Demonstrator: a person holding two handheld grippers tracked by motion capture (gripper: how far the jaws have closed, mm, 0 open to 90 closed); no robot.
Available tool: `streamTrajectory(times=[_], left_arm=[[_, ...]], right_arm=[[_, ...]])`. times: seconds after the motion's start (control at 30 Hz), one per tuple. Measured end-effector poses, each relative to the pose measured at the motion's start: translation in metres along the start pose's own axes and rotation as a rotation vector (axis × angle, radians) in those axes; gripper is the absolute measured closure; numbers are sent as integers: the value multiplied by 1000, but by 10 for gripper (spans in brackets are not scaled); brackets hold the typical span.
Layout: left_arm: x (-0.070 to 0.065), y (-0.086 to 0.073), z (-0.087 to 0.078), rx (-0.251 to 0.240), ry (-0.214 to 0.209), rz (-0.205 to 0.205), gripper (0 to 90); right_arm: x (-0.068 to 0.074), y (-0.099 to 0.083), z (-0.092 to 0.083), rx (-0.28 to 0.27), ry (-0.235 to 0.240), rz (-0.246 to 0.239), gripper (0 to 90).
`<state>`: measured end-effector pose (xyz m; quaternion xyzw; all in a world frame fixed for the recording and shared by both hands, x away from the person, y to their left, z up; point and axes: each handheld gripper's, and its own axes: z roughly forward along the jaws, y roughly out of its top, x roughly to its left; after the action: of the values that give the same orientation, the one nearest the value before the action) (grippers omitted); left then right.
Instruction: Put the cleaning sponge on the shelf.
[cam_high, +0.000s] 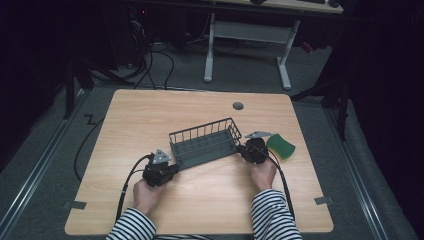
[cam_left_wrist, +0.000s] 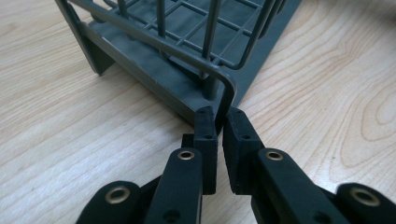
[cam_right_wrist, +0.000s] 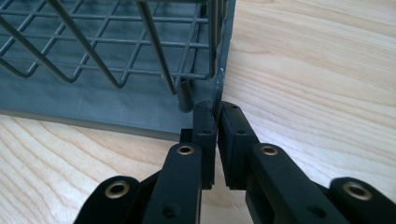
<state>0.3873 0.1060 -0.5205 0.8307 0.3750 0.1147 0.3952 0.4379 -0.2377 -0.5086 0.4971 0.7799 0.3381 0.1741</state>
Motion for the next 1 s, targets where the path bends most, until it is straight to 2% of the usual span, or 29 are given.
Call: streamTrajectory(times=[0.23, 0.4, 0.57, 0.63, 0.7, 0.77, 0.87, 1.0], left_arm=[[-12, 6, 8, 5, -42, 36, 850], [-27, 8, 12, 14, -71, 74, 851], [-38, 10, 16, 17, -101, 100, 851], [-42, 10, 18, 16, -112, 112, 851], [-46, 10, 19, 13, -109, 127, 851], [-48, 10, 19, 9, -104, 131, 852], [-46, 8, 18, 0, -116, 117, 849], [-44, 6, 16, 3, -107, 114, 781]], right_arm=[[-13, -14, -15, 5, -3, 29, 858], [-18, -25, -29, 9, -28, 8, 859], [-26, -43, -42, 0, -26, 38, 859], [-27, -48, -47, 3, -40, 34, 859], [-26, -54, -49, 21, -76, 5, 861], [-28, -61, -48, 51, -89, 8, 881], [-32, -66, -51, 32, -82, 43, 881], [-32, -69, -55, 28, -84, 40, 861]])
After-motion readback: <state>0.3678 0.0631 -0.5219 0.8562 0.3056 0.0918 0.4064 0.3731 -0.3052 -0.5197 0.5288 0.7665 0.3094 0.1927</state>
